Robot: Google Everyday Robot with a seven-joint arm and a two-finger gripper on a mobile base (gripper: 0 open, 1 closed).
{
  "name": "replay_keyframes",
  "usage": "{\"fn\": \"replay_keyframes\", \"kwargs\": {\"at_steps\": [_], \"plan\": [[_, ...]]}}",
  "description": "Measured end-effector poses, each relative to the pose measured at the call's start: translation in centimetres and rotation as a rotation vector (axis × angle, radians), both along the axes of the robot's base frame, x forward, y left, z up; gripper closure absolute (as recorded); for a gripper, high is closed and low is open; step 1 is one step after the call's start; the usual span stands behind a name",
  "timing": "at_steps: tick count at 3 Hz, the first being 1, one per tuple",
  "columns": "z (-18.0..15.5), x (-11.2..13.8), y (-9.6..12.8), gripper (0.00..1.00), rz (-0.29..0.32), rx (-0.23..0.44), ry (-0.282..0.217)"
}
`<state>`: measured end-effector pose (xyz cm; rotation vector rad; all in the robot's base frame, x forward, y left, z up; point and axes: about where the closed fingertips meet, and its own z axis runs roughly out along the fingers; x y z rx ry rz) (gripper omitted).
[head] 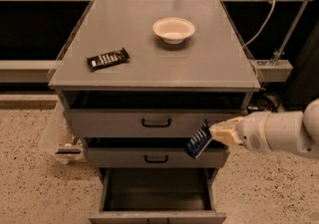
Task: Place rxbar blueberry into bottom drawer
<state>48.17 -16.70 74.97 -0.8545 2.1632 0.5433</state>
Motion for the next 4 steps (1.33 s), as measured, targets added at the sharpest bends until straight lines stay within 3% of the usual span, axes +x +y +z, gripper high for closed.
{"fn": "replay_keyframes", "kwargs": {"at_steps": [1, 2, 3, 4], "plan": [[-8.1, -2.0, -1.3, 1.0, -0.121, 0.117, 0.045], [-16.6, -2.1, -2.4, 1.0, -0.219, 0.196, 0.1], [-23.2, -2.1, -3.4, 1.0, -0.309, 0.244, 0.161], [-27.7, -1.5, -4.1, 1.0, -0.337, 0.257, 0.241]]}}
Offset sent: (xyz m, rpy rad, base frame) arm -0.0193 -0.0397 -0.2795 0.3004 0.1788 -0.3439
